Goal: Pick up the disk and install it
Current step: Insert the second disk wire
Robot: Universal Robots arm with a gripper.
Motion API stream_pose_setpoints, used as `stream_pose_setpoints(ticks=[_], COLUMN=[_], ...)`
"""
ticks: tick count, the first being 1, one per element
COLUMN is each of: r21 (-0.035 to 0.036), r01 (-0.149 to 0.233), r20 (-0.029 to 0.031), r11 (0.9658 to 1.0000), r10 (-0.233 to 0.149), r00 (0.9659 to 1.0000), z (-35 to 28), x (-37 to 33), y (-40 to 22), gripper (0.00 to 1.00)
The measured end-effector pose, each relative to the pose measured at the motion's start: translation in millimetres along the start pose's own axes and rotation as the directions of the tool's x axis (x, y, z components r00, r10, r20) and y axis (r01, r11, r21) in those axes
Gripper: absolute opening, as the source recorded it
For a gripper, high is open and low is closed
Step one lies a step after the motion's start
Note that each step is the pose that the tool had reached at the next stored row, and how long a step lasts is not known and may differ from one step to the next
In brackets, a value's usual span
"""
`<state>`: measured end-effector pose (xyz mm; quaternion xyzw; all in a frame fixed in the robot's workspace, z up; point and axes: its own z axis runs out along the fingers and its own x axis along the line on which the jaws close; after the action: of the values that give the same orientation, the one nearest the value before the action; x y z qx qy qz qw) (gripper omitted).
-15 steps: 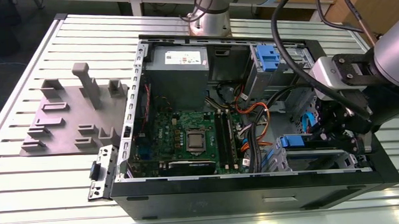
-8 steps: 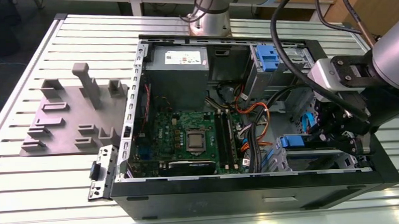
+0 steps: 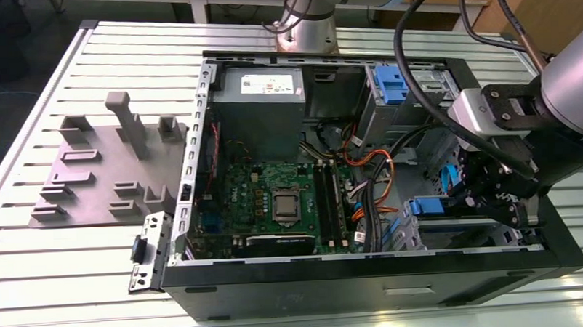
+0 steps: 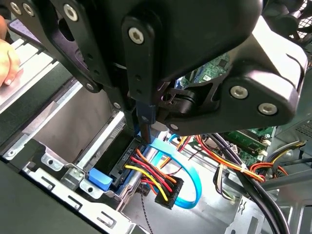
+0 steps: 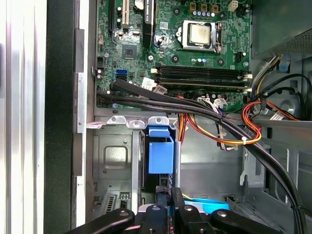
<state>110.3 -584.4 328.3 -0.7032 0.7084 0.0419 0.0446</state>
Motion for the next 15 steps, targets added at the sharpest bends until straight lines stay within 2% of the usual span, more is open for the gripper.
stream_pose_setpoints(ticks=[4, 5, 11, 15], r21=[0.0000, 0.0000, 0.0000, 0.0000], r01=[0.000, 0.000, 0.000, 0.000], r20=[0.0012, 0.0011, 0.0002, 0.0004], r11=[1.0000, 1.0000, 1.0000, 1.0000], r10=[0.000, 0.000, 0.000, 0.000], r00=[1.0000, 1.0000, 1.0000, 1.0000], z=[-0.9, -2.7, -16.5, -17.3], x=[-0.1, -0.3, -2.8, -3.0], y=[0.0, 0.0, 0.0, -0.1], gripper=[0.17, 0.24, 0.24, 0.24])
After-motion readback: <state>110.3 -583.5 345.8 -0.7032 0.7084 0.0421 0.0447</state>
